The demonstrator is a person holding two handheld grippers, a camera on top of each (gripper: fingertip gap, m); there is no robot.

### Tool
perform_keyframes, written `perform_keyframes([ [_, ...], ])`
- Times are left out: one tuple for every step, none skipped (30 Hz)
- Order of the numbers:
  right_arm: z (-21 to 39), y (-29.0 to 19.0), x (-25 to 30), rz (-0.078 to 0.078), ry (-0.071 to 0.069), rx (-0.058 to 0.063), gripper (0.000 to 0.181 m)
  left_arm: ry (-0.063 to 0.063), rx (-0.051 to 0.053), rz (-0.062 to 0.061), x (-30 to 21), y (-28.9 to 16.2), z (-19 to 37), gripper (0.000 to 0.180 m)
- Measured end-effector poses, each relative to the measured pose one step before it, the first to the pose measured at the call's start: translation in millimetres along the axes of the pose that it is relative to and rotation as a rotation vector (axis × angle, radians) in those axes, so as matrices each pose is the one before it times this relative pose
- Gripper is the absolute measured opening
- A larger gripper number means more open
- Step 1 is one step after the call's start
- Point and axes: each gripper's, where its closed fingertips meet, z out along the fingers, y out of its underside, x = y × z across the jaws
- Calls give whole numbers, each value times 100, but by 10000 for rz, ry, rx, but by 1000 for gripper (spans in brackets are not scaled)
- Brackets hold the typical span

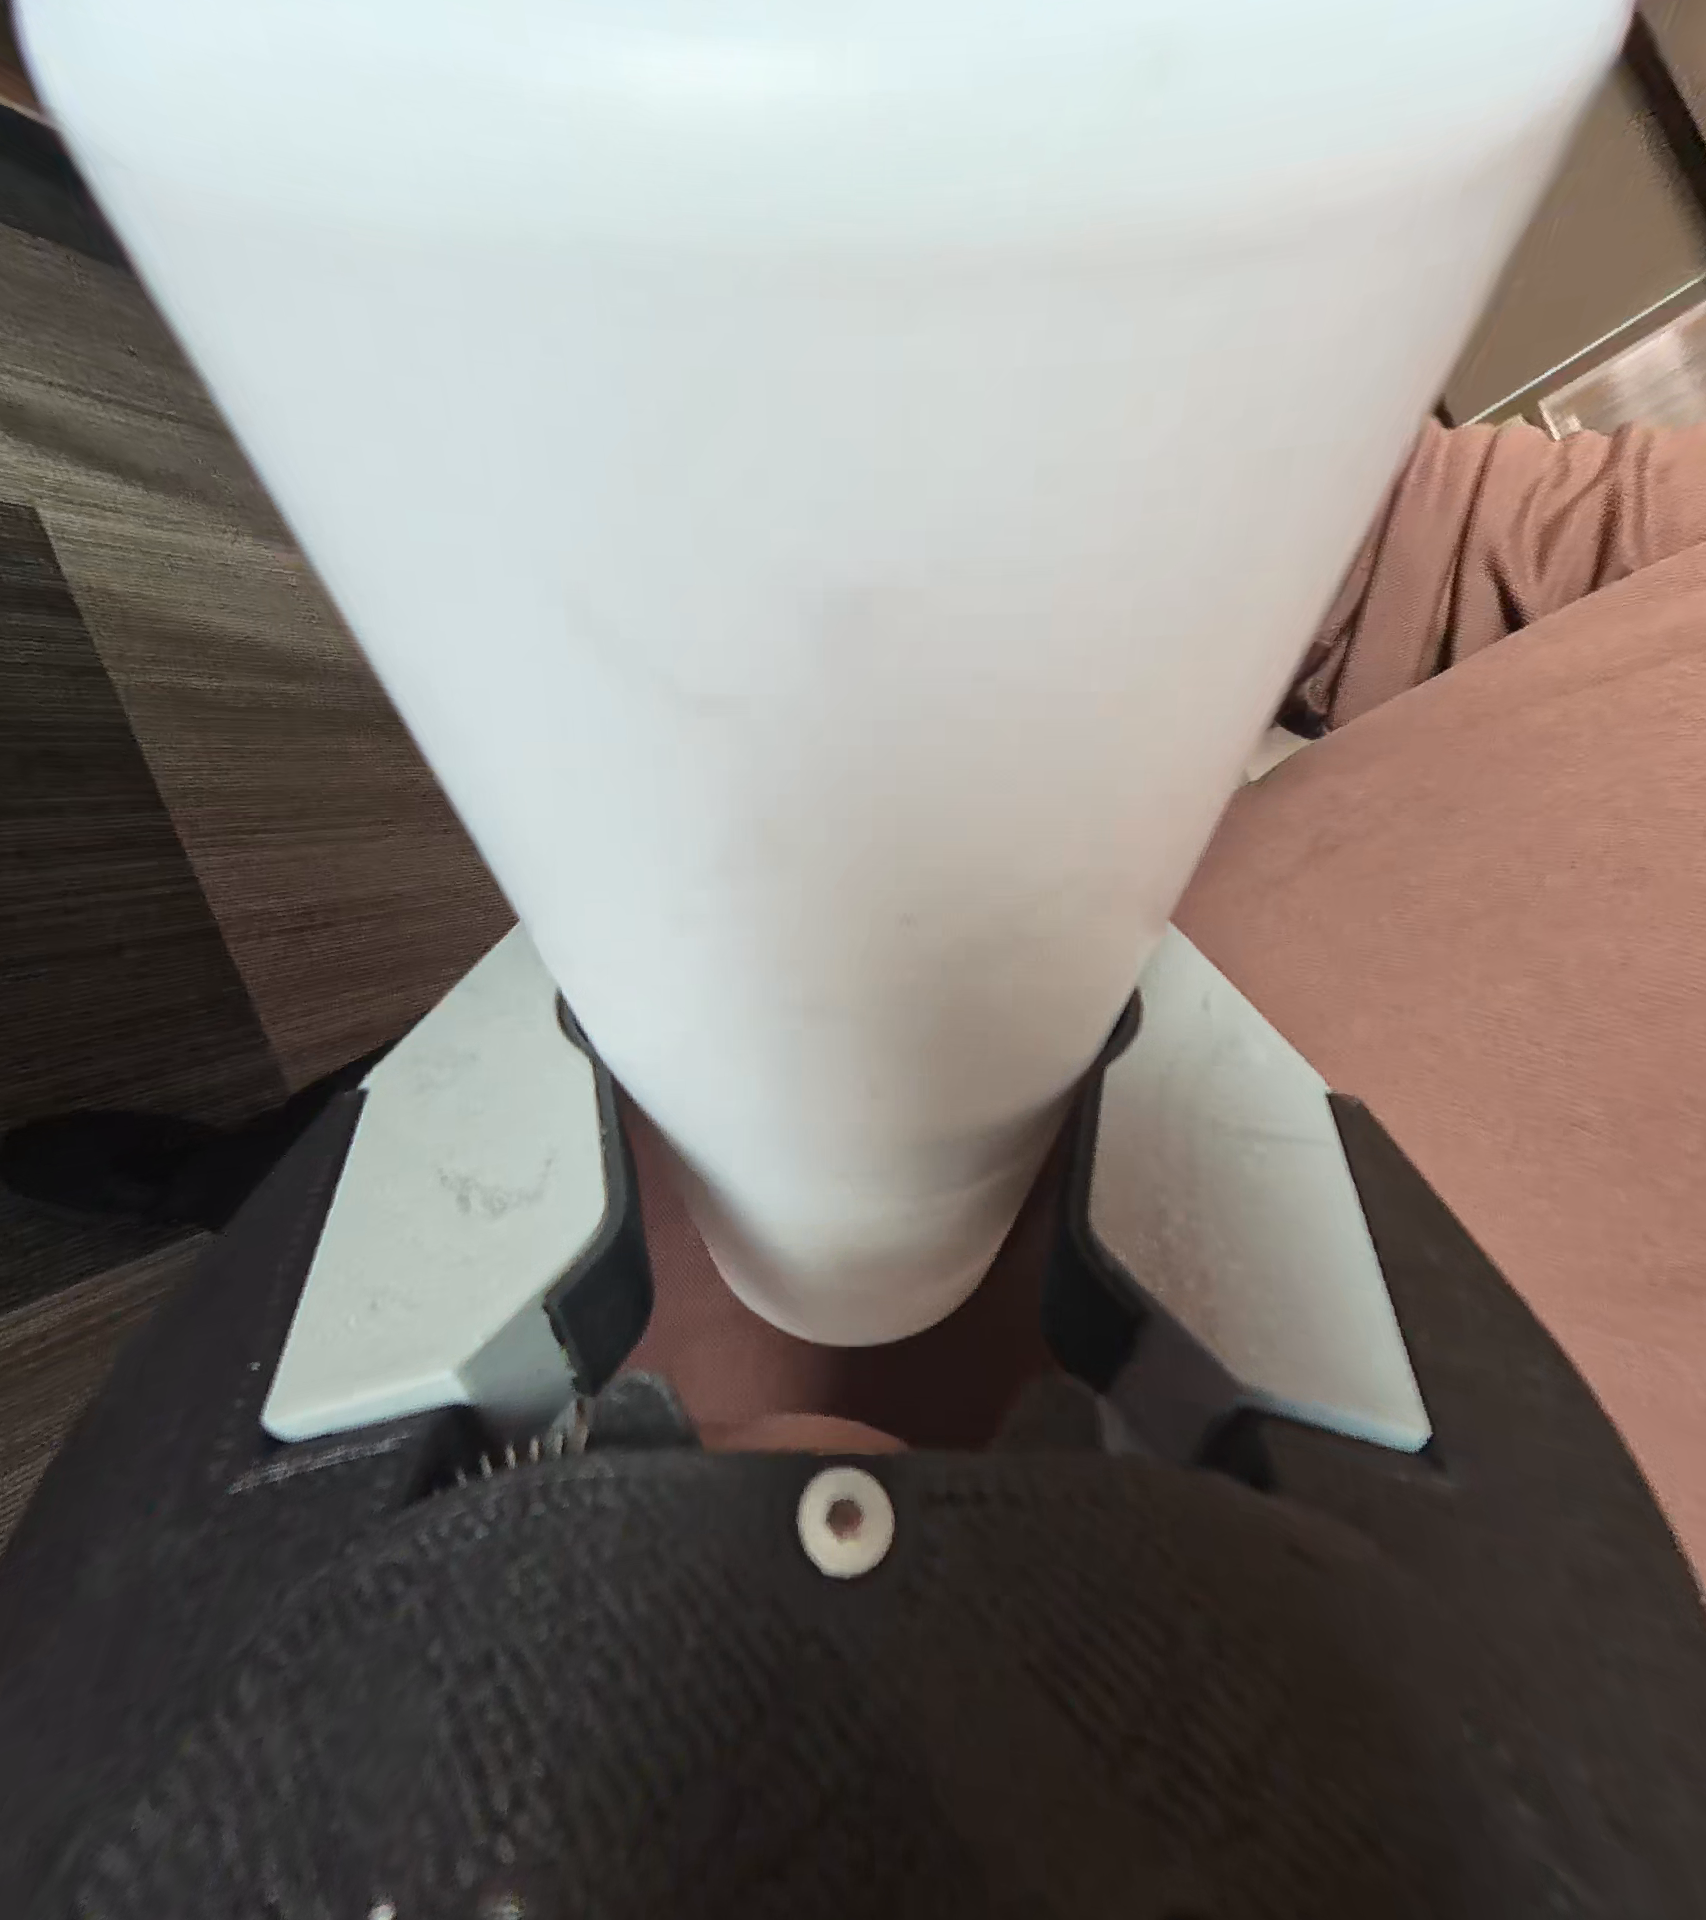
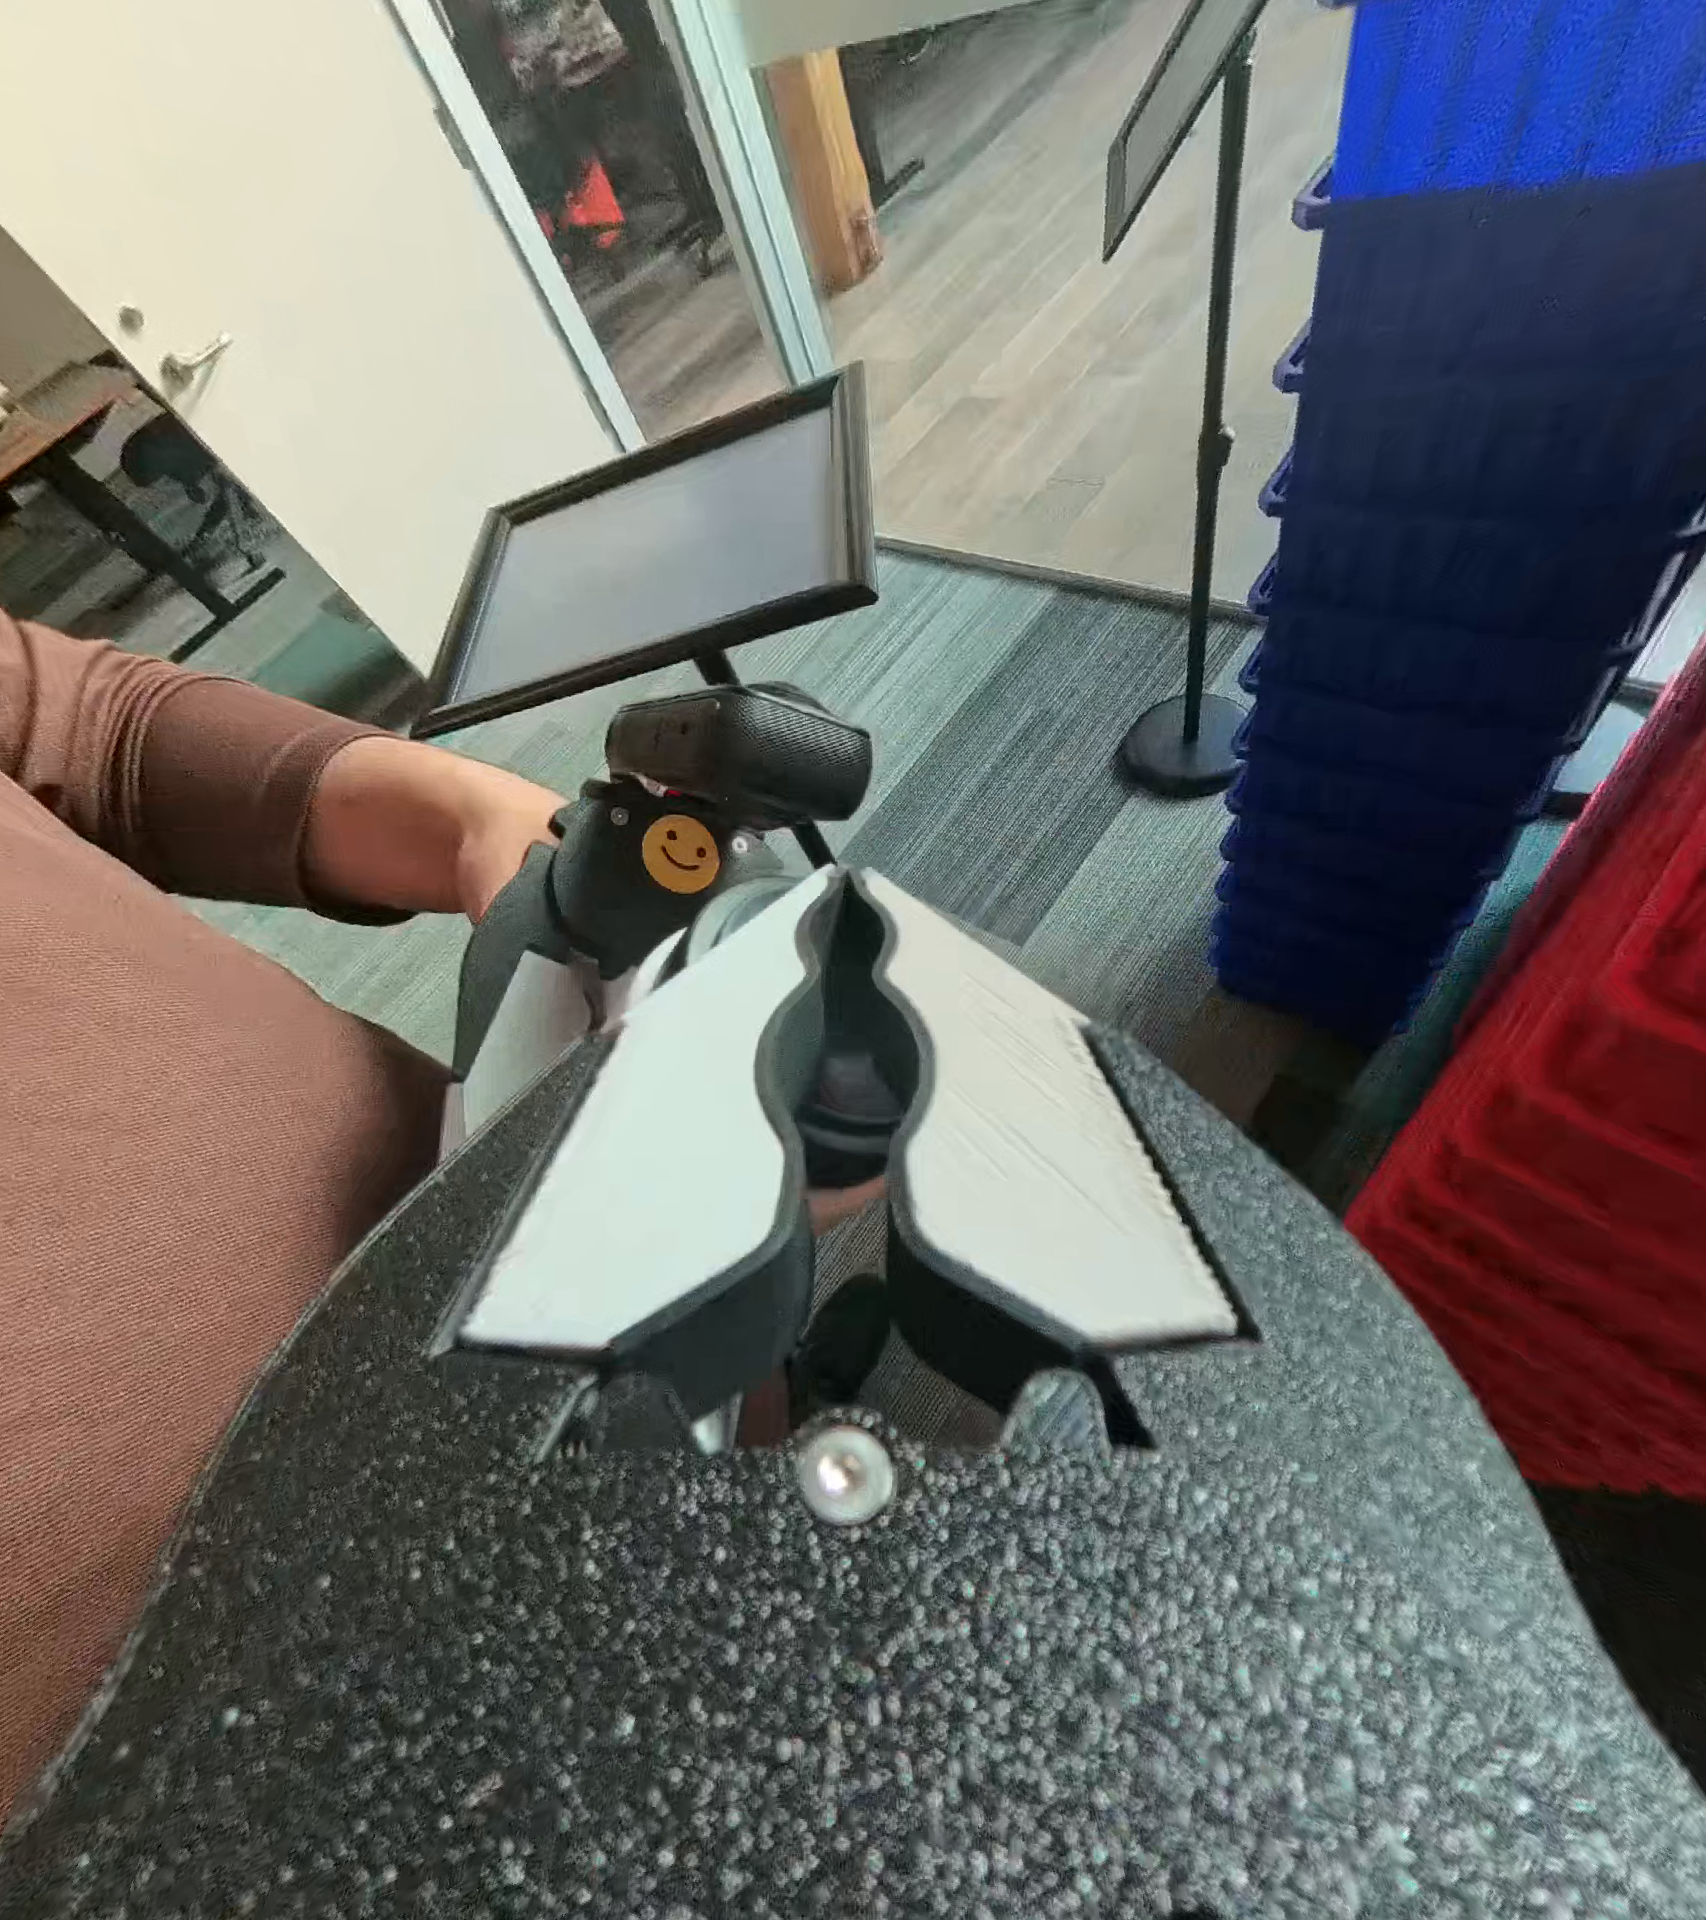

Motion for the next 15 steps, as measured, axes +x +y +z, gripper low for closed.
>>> perform_keyframes([
  [-44,-178,407,7,188,180,0,31,-59,-42,39,126,-121,97],
  [-169,-299,310,170,43,234,2,-127,4,61,-172,-39,-199,97],
  [-183,-290,116,344,-173,181,22,-64,0,86,-38,-69,-236,97],
  [-197,-174,-130,364,-348,82,33,7,-66,78,69,7,-236,97],
  [-177,-85,-354,256,-420,65,31,-40,-92,121,61,38,-229,97],
  [-61,92,-393,181,-340,6,30,-121,-169,165,-20,161,-198,97],
  [92,345,-293,115,-185,-117,30,-103,-261,202,38,312,-155,97],
  [221,516,-122,37,-23,-168,31,-30,-322,192,166,447,-92,97],
  [277,519,-210,-16,-50,-116,32,-54,-260,136,139,372,-11,97],
  [255,323,-578,-7,-275,33,29,-43,-141,75,76,236,7,97],
  [152,76,-640,88,-320,187,20,58,-8,109,160,103,6,97],
  [60,-27,-197,169,-75,239,20,82,75,49,114,-12,-18,97],
  [-10,-26,-113,193,-78,250,20,103,150,33,98,-121,-11,97],
  [-30,-18,-112,268,-123,290,20,159,189,45,150,-235,-5,97],
  [-39,-52,-237,295,-201,354,21,192,190,-36,230,-369,26,98],
])
